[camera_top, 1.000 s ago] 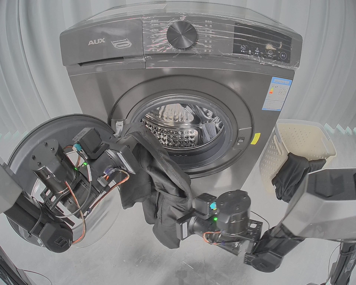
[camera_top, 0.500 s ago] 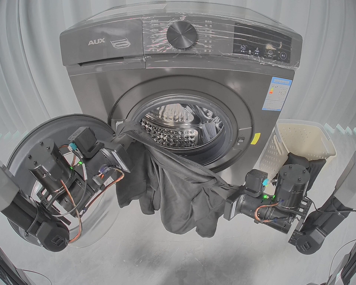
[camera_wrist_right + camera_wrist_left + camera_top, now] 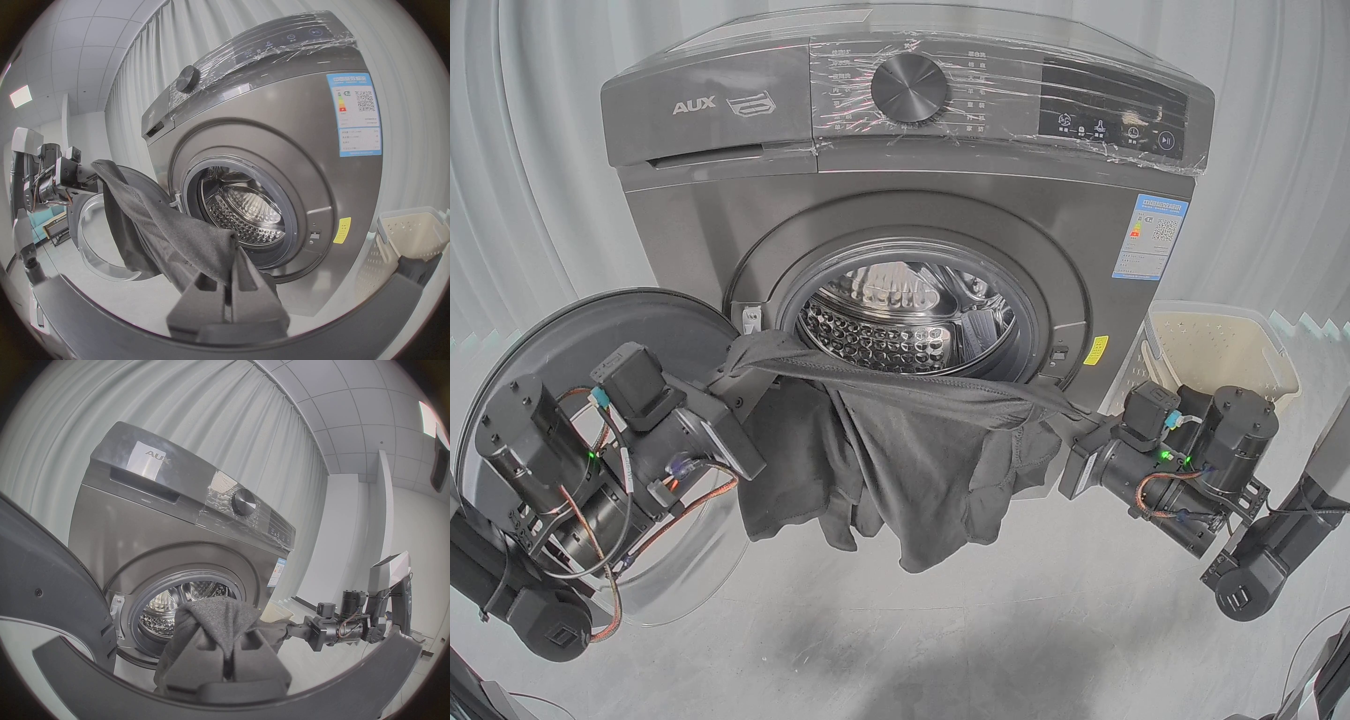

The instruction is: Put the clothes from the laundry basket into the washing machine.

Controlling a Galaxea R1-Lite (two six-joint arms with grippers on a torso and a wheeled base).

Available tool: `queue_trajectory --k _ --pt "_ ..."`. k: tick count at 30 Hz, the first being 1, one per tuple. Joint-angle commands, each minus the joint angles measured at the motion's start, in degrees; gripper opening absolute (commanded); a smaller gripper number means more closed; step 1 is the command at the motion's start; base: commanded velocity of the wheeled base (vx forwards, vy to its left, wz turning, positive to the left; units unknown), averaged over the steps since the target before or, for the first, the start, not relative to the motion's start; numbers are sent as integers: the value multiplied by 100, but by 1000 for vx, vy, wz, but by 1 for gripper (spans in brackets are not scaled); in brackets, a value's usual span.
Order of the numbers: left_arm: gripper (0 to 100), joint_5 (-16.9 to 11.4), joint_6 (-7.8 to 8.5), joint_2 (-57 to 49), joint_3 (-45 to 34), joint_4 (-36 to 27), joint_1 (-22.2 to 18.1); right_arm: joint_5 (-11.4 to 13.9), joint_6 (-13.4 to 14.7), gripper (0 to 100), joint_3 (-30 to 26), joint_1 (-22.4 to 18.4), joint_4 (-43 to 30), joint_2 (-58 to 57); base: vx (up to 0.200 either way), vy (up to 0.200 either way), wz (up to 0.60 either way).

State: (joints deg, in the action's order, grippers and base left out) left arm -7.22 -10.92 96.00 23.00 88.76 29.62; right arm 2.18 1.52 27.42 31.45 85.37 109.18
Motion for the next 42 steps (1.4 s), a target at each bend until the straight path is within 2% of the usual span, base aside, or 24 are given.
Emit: queue_trajectory --k 1,5,15,20,22,42 --pt "0 -113 2 -196 -209 1 -18 -34 -29 0 -123 54 50 -327 0 0 0" --pt "0 -113 2 -187 -244 1 -27 -42 -12 0 1 151 76 -353 0 0 0" --pt "0 -113 20 -205 -253 1 -150 -69 23 0 387 -78 103 -468 0 0 0" --pt "0 -122 266 -205 -296 1 -255 -192 32 0 475 -95 59 -573 0 0 0" --pt "0 -122 284 -213 -288 1 -282 -192 32 0 466 -95 50 -617 0 0 0" --pt "0 -78 231 -354 55 1 -361 -218 23 0 502 -87 15 -863 0 0 0"
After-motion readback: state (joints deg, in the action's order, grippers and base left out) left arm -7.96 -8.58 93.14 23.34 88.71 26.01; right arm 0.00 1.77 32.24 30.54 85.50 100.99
